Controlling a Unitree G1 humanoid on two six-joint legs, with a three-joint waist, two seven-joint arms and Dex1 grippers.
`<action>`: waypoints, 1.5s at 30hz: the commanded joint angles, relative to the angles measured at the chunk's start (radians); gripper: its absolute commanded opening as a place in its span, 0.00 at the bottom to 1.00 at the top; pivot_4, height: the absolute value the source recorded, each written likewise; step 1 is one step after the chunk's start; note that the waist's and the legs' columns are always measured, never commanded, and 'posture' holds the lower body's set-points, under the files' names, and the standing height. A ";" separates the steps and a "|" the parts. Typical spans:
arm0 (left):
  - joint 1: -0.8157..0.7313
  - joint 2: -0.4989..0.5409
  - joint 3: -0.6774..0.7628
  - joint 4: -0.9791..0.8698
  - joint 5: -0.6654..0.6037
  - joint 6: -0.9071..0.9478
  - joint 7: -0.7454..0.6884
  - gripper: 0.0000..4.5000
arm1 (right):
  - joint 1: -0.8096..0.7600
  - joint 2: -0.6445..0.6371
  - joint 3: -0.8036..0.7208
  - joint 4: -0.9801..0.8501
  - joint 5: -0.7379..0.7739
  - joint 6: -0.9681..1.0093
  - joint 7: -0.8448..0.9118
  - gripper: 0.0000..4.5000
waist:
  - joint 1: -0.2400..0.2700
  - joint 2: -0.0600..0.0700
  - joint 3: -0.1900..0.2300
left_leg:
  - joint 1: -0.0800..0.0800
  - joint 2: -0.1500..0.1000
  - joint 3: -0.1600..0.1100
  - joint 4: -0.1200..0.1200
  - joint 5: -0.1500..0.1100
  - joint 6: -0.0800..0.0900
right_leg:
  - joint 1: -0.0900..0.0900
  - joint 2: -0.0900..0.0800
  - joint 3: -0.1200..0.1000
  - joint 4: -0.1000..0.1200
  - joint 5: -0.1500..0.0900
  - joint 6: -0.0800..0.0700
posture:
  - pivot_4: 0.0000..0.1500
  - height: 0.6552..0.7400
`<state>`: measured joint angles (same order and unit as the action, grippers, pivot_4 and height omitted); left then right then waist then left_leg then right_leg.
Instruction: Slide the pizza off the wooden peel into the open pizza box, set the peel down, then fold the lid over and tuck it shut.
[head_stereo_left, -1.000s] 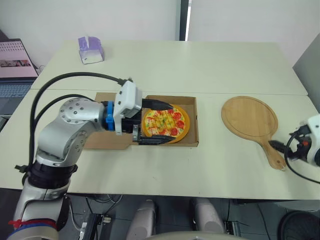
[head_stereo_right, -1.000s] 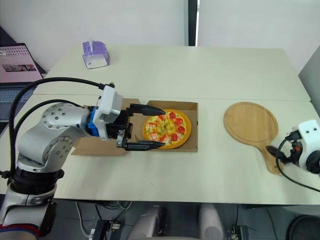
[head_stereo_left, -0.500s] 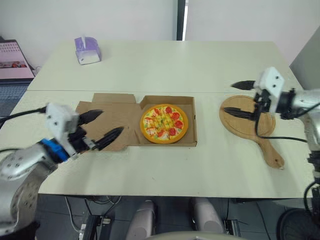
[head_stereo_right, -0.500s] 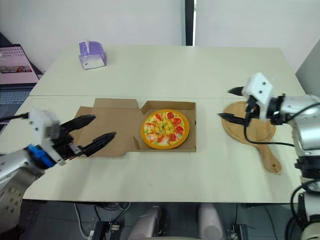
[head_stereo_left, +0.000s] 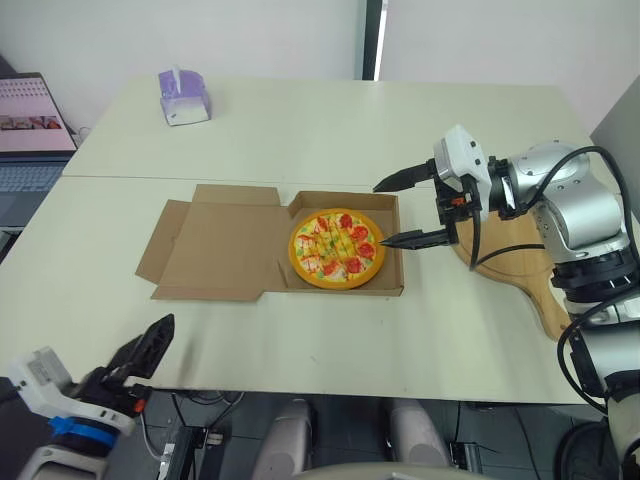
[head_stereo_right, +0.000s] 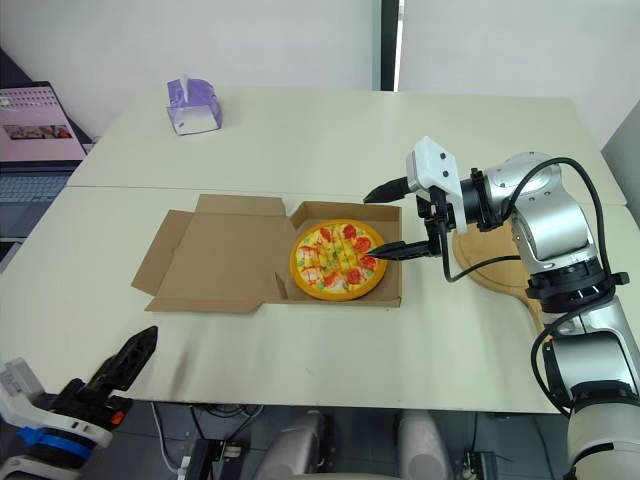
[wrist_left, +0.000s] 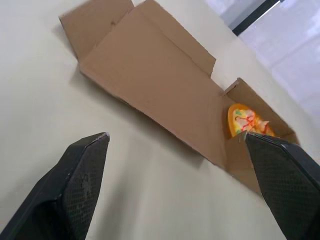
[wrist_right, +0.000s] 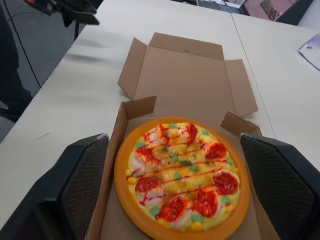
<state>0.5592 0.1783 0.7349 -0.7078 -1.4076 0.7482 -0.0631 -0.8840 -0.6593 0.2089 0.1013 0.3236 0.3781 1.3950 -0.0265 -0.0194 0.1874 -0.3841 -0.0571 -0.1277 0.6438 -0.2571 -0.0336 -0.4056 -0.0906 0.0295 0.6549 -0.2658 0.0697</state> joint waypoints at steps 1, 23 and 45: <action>-0.056 -0.012 -0.040 0.028 -0.147 -0.091 0.184 1.00 | -0.001 -0.014 -0.022 -0.034 0.010 0.007 0.003 1.00 | 0.000 0.003 -0.001 | 0.000 0.000 0.000 0.000 0.000 0.000 | 0.000 0.000 0.001 0.000 0.000 0.000 | 1.00 1.00; -0.334 0.066 -0.173 0.268 -0.276 -0.286 0.494 1.00 | 0.013 -0.049 -0.029 -0.100 0.028 0.071 -0.015 1.00 | 0.004 0.002 -0.003 | 0.002 0.000 0.011 0.002 -0.001 0.000 | 0.000 0.004 0.009 0.001 0.002 0.003 | 1.00 1.00; -0.393 0.145 -0.179 0.391 -0.141 -0.239 0.416 0.01 | 0.014 -0.021 -0.028 -0.054 -0.047 0.037 -0.133 1.00 | 0.003 0.001 -0.003 | 0.003 0.000 0.015 0.002 -0.001 0.000 | -0.001 0.005 0.010 0.002 0.003 0.003 | 1.00 1.00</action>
<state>0.1710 0.2901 0.5431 -0.3028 -1.5741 0.5022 0.3776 -0.8523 -0.6867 0.2070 0.0333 0.3032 0.4370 1.3126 -0.0239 -0.0187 0.1847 -0.3811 -0.0574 -0.1130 0.6455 -0.2583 -0.0332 -0.4063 -0.0858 0.0389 0.6568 -0.2633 0.0732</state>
